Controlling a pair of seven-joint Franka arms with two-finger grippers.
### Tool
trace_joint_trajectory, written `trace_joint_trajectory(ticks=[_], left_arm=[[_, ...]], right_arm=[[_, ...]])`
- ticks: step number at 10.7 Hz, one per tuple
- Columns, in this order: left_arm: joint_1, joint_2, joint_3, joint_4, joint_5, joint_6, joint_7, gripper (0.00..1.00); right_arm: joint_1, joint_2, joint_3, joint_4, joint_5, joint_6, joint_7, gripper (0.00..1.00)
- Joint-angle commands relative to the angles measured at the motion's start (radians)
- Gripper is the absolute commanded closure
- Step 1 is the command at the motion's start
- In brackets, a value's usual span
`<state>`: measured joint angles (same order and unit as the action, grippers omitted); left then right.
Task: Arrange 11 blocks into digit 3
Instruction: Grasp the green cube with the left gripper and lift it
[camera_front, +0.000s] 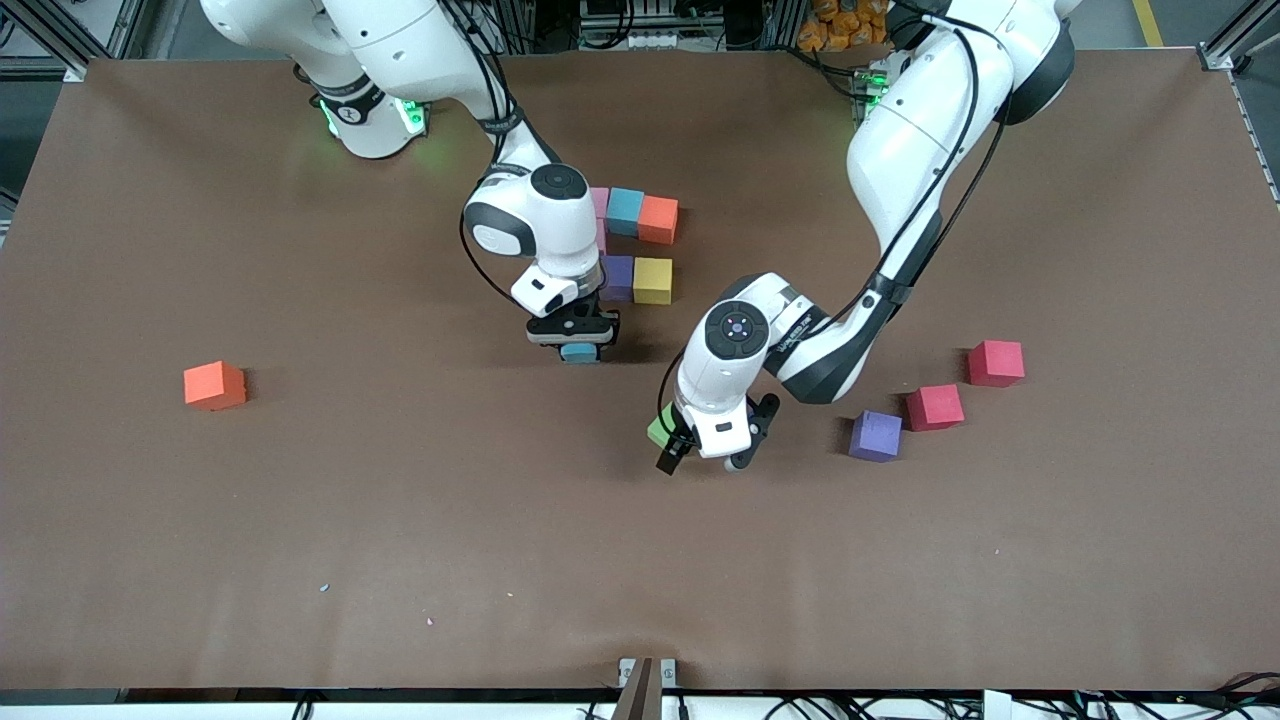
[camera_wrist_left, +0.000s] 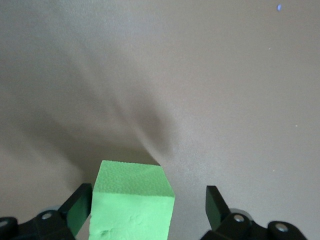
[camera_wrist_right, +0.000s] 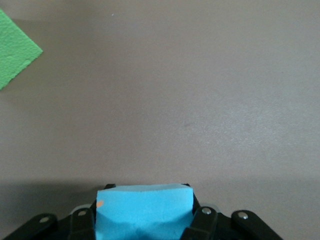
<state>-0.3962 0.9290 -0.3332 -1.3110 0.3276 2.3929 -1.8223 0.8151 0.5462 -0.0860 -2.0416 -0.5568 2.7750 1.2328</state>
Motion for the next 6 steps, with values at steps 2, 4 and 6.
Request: trace_joint_trajectory(ticks=[2, 4, 6], left_arm=[[-0.032, 0.019, 0.025, 0.007, 0.007, 0.015, 0.003, 0.0], [-0.035, 0.02, 0.025, 0.006, 0.007, 0.015, 0.003, 0.0], [-0.035, 0.03, 0.025, 0.004, 0.01, 0.015, 0.006, 0.0]], right_arm=[[0.007, -0.026, 0.003, -0.038, -0.028, 0.011, 0.036, 1.0], [0.007, -0.028, 0.003, -0.04, -0.026, 0.009, 0.037, 1.0], [0.003, -0.029, 0.002, -0.042, -0.026, 0.009, 0.037, 1.0]])
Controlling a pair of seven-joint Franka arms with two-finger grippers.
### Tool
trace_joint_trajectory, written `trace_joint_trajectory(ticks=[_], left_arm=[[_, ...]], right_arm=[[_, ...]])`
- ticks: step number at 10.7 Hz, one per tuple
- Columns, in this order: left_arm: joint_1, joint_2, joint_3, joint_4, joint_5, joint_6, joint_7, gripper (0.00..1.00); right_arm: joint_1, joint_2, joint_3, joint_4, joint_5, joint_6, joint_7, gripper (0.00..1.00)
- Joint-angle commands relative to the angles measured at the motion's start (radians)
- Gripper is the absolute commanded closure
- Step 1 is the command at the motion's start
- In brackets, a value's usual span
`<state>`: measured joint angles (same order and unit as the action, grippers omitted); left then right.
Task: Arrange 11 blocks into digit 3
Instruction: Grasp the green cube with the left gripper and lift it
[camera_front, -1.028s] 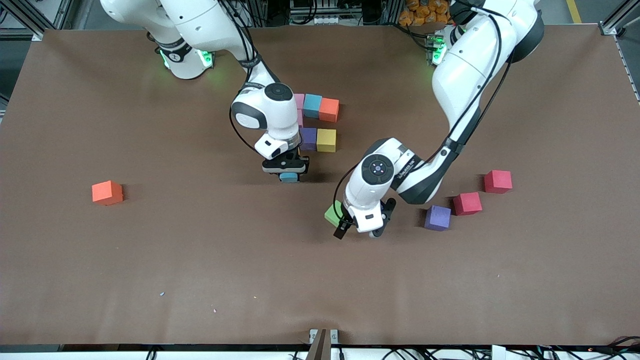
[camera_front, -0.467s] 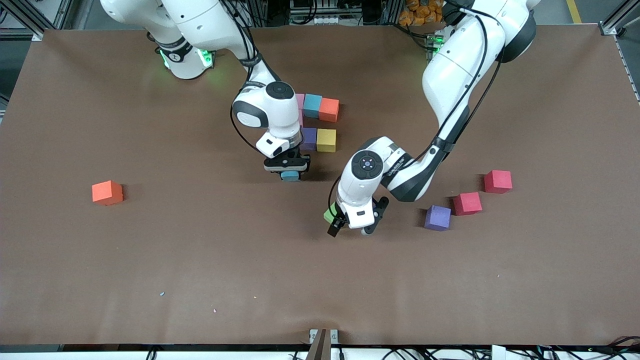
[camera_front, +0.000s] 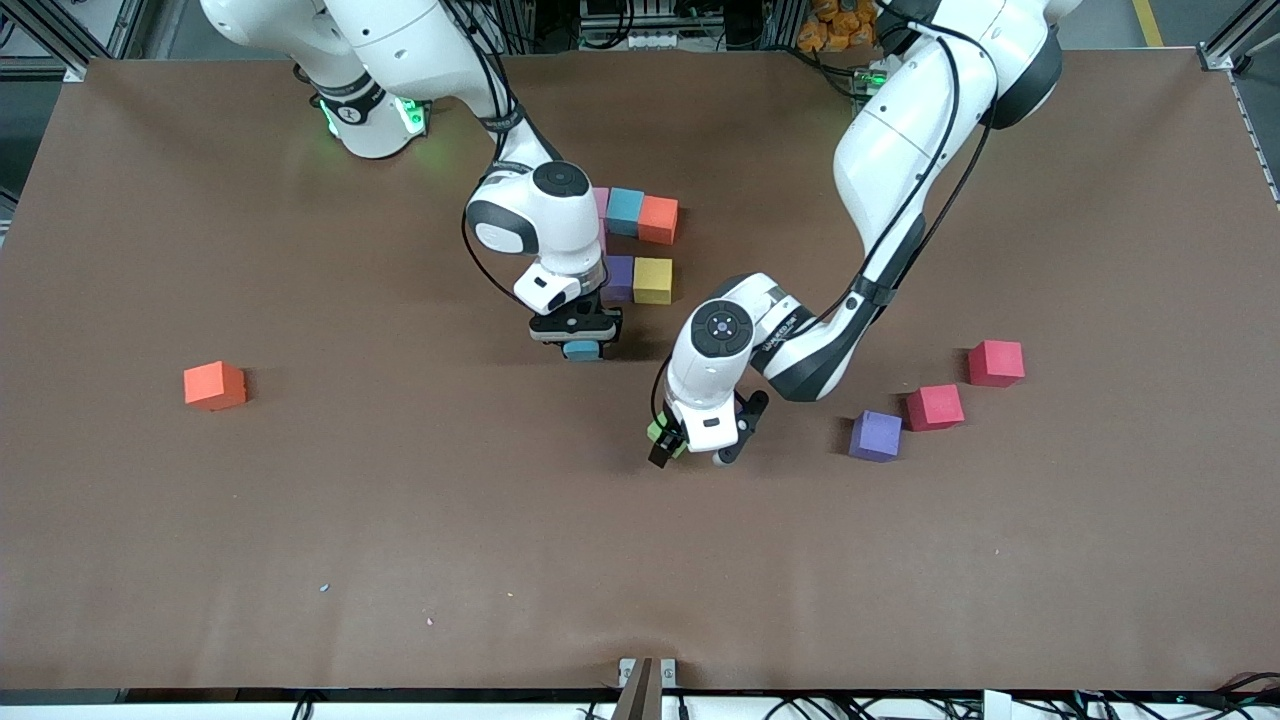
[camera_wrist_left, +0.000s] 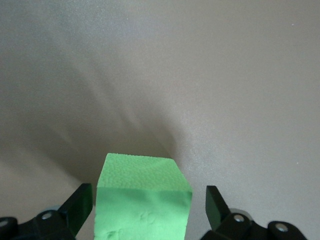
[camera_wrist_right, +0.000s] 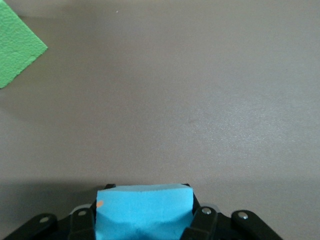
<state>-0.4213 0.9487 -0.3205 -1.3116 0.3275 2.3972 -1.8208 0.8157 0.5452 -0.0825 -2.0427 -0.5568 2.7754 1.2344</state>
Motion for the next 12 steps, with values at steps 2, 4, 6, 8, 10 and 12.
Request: trace_joint_trajectory(ticks=[2, 4, 6, 8, 10, 12], left_arm=[[-0.005, 0.01, 0.012, 0.003, 0.005, 0.011, 0.027, 0.74], [-0.001, 0.001, 0.012, 0.0, 0.004, 0.005, 0.023, 0.94], [0.006, -0.022, 0.011, -0.009, -0.037, -0.05, 0.014, 0.96], [0.006, -0.056, 0.011, -0.009, -0.108, -0.168, -0.008, 0.98], [0.009, -0.086, 0.009, -0.011, -0.13, -0.228, -0.151, 0.98], [0.007, -0.105, 0.009, -0.029, -0.128, -0.228, -0.33, 0.98]], right_arm=[[-0.001, -0.027, -0.002, -0.04, -0.026, 0.009, 0.036, 0.91], [-0.004, -0.027, 0.0, -0.039, -0.026, 0.007, 0.036, 0.66], [-0.004, -0.027, -0.002, -0.039, -0.026, 0.009, 0.037, 0.29], [-0.003, -0.027, -0.002, -0.039, -0.026, 0.009, 0.068, 0.01], [-0.003, -0.028, -0.002, -0.037, -0.026, 0.009, 0.073, 0.0], [-0.004, -0.044, -0.002, -0.037, -0.026, 0.006, 0.071, 0.0]])
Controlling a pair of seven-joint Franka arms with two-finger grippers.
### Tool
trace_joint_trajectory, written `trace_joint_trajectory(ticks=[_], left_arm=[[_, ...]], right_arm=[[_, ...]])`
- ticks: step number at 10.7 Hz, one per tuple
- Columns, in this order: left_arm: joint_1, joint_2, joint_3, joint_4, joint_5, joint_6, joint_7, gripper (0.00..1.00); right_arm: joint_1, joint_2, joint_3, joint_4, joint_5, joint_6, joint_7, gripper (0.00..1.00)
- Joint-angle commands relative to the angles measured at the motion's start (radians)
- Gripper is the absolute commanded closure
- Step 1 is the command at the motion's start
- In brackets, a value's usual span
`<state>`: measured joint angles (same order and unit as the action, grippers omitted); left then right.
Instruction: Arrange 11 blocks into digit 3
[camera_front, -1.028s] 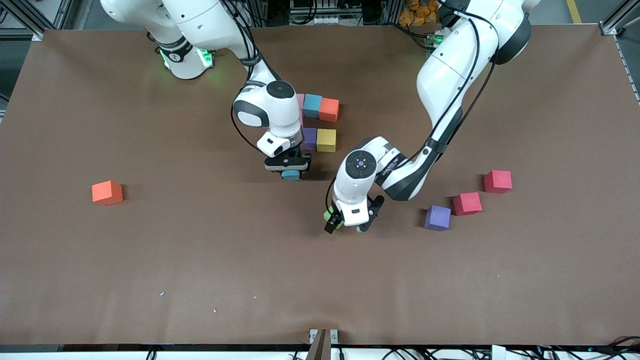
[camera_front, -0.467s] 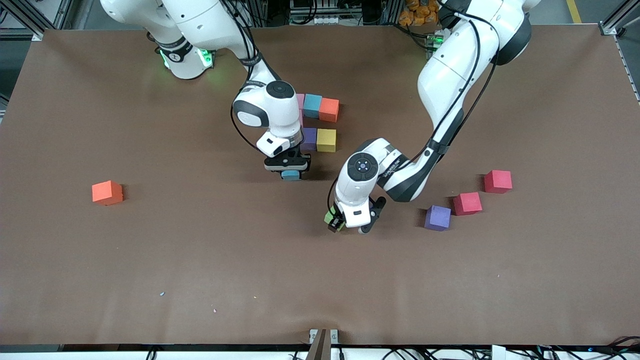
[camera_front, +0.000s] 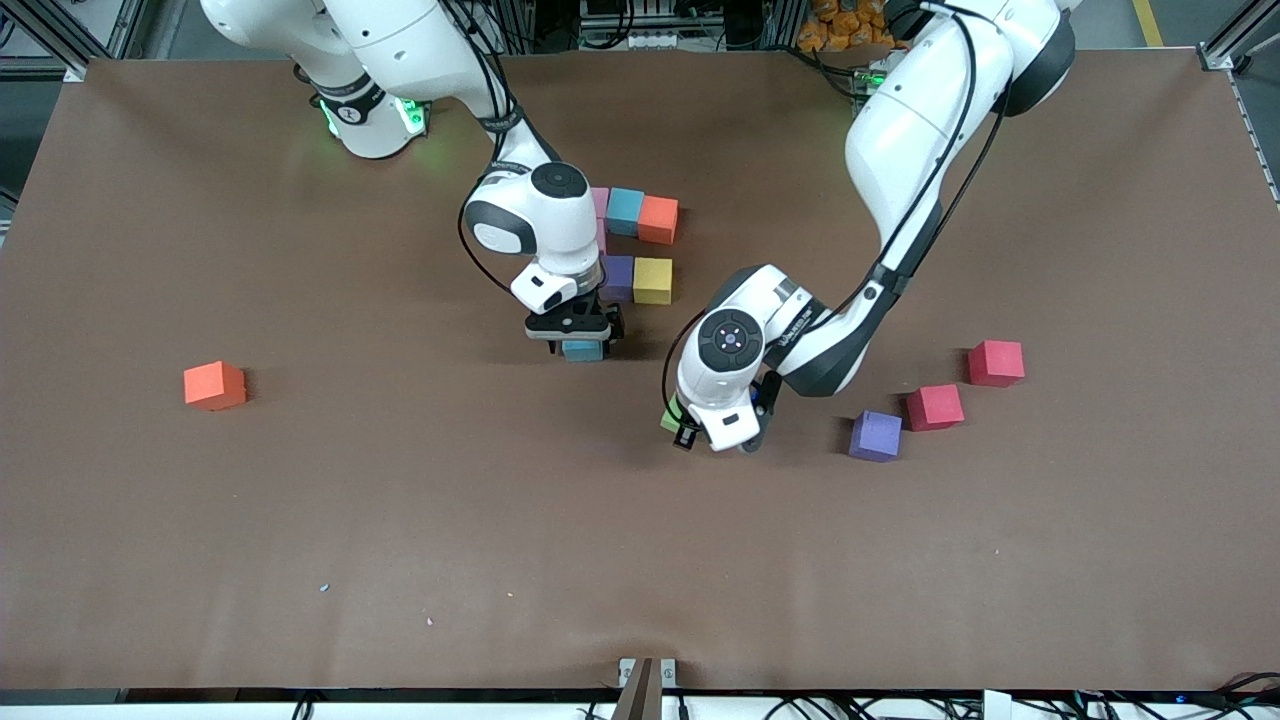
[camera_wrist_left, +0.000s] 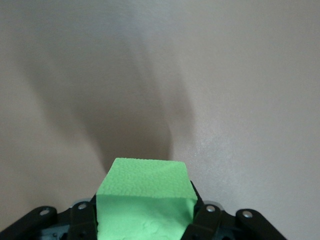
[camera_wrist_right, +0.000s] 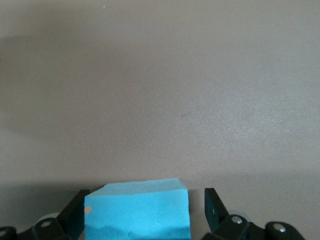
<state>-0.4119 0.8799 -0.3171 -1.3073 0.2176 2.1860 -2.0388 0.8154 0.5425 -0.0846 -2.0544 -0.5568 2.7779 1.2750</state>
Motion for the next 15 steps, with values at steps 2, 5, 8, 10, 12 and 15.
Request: trace_joint_trajectory(ticks=[2, 5, 8, 10, 12, 15], left_arm=[[-0.014, -0.055, 0.004, -0.061, -0.004, -0.017, -0.292, 0.98], [-0.059, -0.056, 0.003, -0.087, 0.031, -0.015, -0.452, 0.98], [-0.108, -0.058, 0.003, -0.092, 0.048, -0.015, -0.517, 0.98], [-0.126, -0.059, 0.001, -0.107, 0.084, -0.008, -0.553, 0.99], [-0.123, -0.064, 0.0, -0.124, 0.098, 0.006, -0.563, 1.0], [-0.105, -0.123, 0.0, -0.217, 0.1, 0.067, -0.561, 1.0]], right_arm=[[-0.01, -0.056, 0.0, -0.023, -0.026, 0.0, 0.023, 0.0], [-0.024, -0.091, 0.002, -0.024, -0.026, -0.004, 0.013, 0.0], [-0.036, -0.116, 0.002, -0.026, -0.026, -0.009, 0.01, 0.0], [-0.041, -0.134, 0.002, -0.027, -0.026, -0.014, -0.008, 0.0], [-0.058, -0.148, 0.002, -0.033, -0.026, -0.018, -0.048, 0.0], [-0.088, -0.188, 0.002, -0.075, -0.026, -0.018, -0.135, 0.0]])
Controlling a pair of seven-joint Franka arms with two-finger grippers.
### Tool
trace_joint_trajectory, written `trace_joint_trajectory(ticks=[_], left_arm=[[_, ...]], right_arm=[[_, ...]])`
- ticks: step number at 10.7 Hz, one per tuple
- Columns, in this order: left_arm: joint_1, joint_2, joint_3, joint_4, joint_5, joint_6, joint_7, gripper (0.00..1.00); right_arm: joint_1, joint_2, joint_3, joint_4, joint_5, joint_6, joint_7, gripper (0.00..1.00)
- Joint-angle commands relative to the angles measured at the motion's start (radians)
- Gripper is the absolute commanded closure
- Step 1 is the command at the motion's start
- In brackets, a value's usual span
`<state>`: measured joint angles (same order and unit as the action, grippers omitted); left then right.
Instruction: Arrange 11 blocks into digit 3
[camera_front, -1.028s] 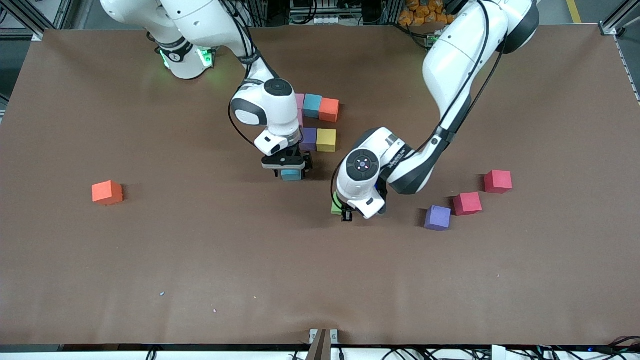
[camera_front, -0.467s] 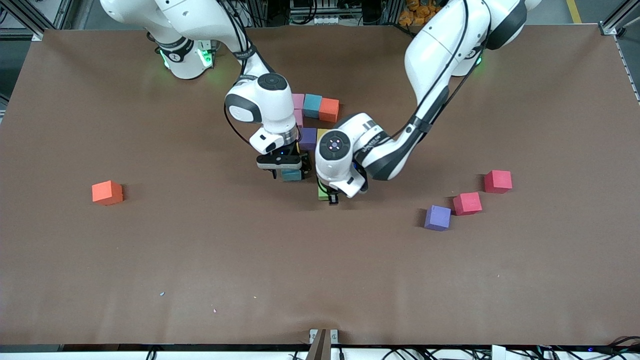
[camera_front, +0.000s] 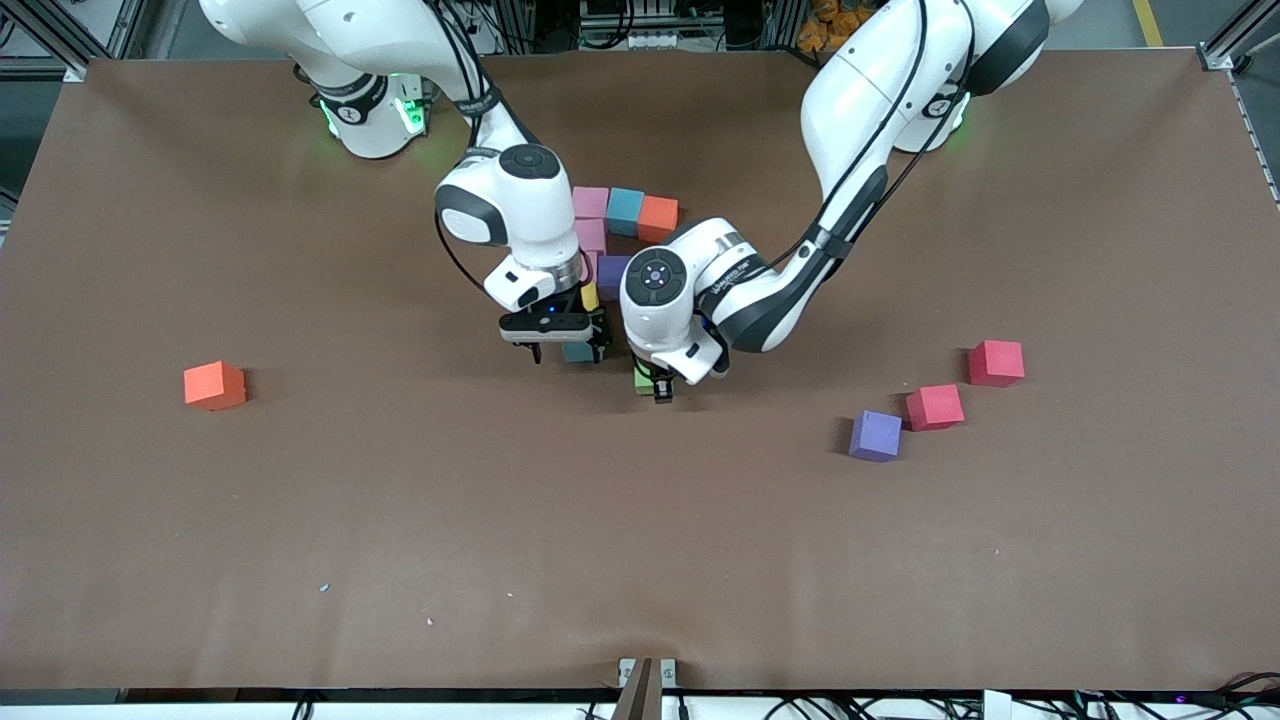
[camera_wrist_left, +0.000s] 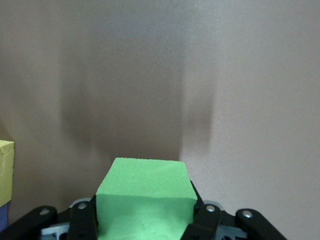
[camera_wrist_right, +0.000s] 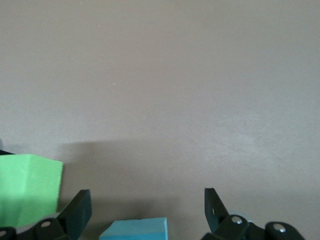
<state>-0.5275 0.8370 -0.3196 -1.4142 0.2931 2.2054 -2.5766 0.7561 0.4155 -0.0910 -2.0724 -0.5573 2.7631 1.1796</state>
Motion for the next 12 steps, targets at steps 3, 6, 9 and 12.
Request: trace_joint_trajectory(ticks=[3, 6, 9, 12], left_arm=[[0.012, -0.115, -0.001, -0.166, 0.027, 0.099, -0.025, 1.0], [-0.008, -0.096, -0.001, -0.157, 0.021, 0.123, -0.042, 1.0], [-0.031, -0.075, -0.001, -0.155, 0.014, 0.132, -0.086, 1.0], [-0.055, -0.058, -0.001, -0.144, 0.009, 0.141, -0.105, 1.0]], right_arm=[[-0.073, -0.093, 0.007, -0.083, -0.024, -0.01, -0.144, 0.0], [-0.133, -0.11, 0.005, -0.083, -0.021, -0.048, -0.306, 0.0], [-0.175, -0.109, 0.0, -0.051, 0.005, -0.098, -0.446, 0.0], [-0.189, -0.104, -0.007, 0.035, 0.236, -0.225, -0.709, 0.0]])
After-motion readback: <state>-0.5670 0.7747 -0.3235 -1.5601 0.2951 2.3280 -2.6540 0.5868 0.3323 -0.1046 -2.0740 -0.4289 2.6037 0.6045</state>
